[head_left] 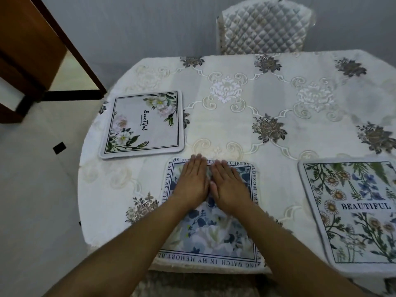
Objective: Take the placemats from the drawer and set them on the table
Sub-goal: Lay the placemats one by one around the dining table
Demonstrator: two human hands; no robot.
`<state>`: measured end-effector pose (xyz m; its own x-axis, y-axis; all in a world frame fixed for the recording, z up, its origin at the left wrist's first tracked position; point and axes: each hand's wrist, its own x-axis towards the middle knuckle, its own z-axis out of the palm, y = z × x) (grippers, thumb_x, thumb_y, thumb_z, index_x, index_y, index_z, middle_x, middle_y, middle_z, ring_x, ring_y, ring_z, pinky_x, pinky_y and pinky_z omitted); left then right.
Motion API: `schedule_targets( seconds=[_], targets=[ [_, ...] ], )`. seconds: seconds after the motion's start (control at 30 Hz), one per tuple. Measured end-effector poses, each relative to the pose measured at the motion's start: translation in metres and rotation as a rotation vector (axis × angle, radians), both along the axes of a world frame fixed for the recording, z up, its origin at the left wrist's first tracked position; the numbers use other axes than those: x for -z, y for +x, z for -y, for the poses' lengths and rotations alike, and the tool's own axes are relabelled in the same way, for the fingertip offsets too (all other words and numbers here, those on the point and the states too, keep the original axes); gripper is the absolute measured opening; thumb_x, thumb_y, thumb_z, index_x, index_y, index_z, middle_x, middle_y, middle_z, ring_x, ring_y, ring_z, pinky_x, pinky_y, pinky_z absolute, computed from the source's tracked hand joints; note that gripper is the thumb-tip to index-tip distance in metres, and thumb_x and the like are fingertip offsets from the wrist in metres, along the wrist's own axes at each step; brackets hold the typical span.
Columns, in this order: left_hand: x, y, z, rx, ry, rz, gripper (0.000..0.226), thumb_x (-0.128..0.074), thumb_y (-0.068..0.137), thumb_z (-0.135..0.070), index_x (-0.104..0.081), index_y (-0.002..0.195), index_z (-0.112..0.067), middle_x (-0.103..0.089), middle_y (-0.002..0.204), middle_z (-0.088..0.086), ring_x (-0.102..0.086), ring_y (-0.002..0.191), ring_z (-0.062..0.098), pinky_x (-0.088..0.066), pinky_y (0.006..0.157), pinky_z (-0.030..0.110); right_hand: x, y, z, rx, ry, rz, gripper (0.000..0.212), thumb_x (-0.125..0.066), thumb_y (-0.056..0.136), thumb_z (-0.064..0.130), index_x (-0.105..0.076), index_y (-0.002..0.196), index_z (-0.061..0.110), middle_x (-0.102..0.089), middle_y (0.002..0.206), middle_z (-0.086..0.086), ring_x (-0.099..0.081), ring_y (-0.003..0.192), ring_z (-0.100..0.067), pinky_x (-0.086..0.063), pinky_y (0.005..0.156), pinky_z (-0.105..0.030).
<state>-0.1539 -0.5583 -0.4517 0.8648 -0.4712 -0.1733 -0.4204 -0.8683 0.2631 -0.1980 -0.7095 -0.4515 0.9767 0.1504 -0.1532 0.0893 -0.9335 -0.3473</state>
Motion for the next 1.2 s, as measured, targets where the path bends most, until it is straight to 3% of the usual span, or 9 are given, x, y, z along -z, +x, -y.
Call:
schedule_targets(
  seconds=[0.1,0.37,0.5,0.67,0.83,0.93,1.03,1.13,1.2],
  targets=[
    [0.009,0.028,0.011,0.061,0.052,-0.018,0.064,-0.033,0.100,-0.025,-0.004,0.154,-0.004,-0.005,0.164,0.016,0.003,0.151,0.028,0.003,0.123,0.041,0.009,0.032,-0.002,-0.032,-0.049,-0.008,0.061,-0.021,0.101,0.037,-0.011,0.155,0.012,-0.011,0.165,-0.007,-0.001,0.152,-0.020,0.001,0.123,-0.041],
    [0.016,0.034,-0.020,0.163,-0.010,0.088,0.059,-0.018,0.104,-0.041,-0.013,0.155,-0.011,-0.014,0.163,0.010,-0.007,0.151,0.020,-0.003,0.122,0.035,0.019,0.024,0.036,-0.031,-0.077,0.048,0.066,-0.020,0.097,0.042,-0.012,0.155,0.012,-0.013,0.164,-0.008,-0.004,0.152,-0.020,0.002,0.121,-0.036],
    [0.015,0.032,-0.065,0.113,-0.018,0.079,0.063,-0.013,0.103,-0.046,-0.013,0.155,-0.009,-0.013,0.163,0.012,-0.005,0.151,0.022,-0.007,0.123,0.038,0.020,0.003,0.092,0.091,-0.056,0.034,0.068,-0.022,0.095,0.043,-0.011,0.156,0.014,-0.010,0.164,-0.009,0.000,0.151,-0.019,0.002,0.121,-0.036],
    [0.020,0.013,-0.079,0.007,-0.056,0.051,0.063,-0.017,0.103,-0.045,-0.009,0.155,-0.010,-0.006,0.164,0.009,0.004,0.151,0.019,-0.001,0.122,0.035,0.017,-0.005,0.090,0.126,-0.106,0.013,0.070,-0.020,0.096,0.044,-0.006,0.156,0.012,-0.007,0.165,-0.010,0.001,0.152,-0.022,0.005,0.121,-0.041],
    [0.019,-0.044,-0.095,-0.032,-0.074,-0.002,0.063,-0.013,0.104,-0.048,0.008,0.154,-0.017,0.011,0.163,0.005,0.016,0.150,0.016,0.001,0.122,0.036,0.016,-0.086,0.066,0.134,-0.107,-0.041,0.070,-0.012,0.097,0.050,0.006,0.155,0.013,0.007,0.165,-0.008,0.013,0.151,-0.021,0.004,0.123,-0.046],
    [0.017,-0.099,-0.108,-0.063,-0.094,-0.033,0.063,-0.013,0.103,-0.049,0.012,0.154,-0.020,0.015,0.163,0.001,0.015,0.150,0.016,0.006,0.122,0.031,0.009,-0.157,0.045,0.154,-0.087,-0.053,0.071,-0.019,0.097,0.048,-0.006,0.155,0.010,-0.007,0.164,-0.012,0.001,0.152,-0.024,-0.005,0.120,-0.049],
    [0.008,-0.136,-0.116,-0.057,-0.082,-0.041,0.064,-0.016,0.103,-0.048,-0.001,0.154,-0.013,0.004,0.162,0.007,0.005,0.150,0.026,0.009,0.119,0.028,-0.004,-0.192,0.024,0.190,-0.112,-0.132,0.068,-0.027,0.097,0.046,-0.022,0.152,0.005,-0.023,0.159,-0.017,-0.002,0.149,-0.026,-0.010,0.115,-0.051],
    [-0.006,-0.146,-0.118,-0.048,-0.076,-0.080,0.066,-0.019,0.103,-0.049,-0.001,0.153,-0.011,0.007,0.161,0.009,0.008,0.149,0.029,0.018,0.114,0.023,-0.022,-0.190,0.015,0.229,-0.183,-0.252,0.070,-0.018,0.098,0.048,0.002,0.153,0.011,0.002,0.163,-0.014,0.019,0.148,-0.021,0.006,0.119,-0.051],
    [-0.018,-0.143,-0.118,-0.023,-0.048,-0.084,0.067,-0.026,0.102,-0.046,-0.007,0.154,-0.009,0.005,0.161,0.012,0.003,0.150,0.034,0.021,0.113,0.026,-0.041,-0.184,0.010,0.242,-0.238,-0.349,0.070,-0.015,0.098,0.047,0.009,0.154,0.011,0.008,0.164,-0.011,0.016,0.149,-0.024,0.010,0.120,-0.050]
  ],
)
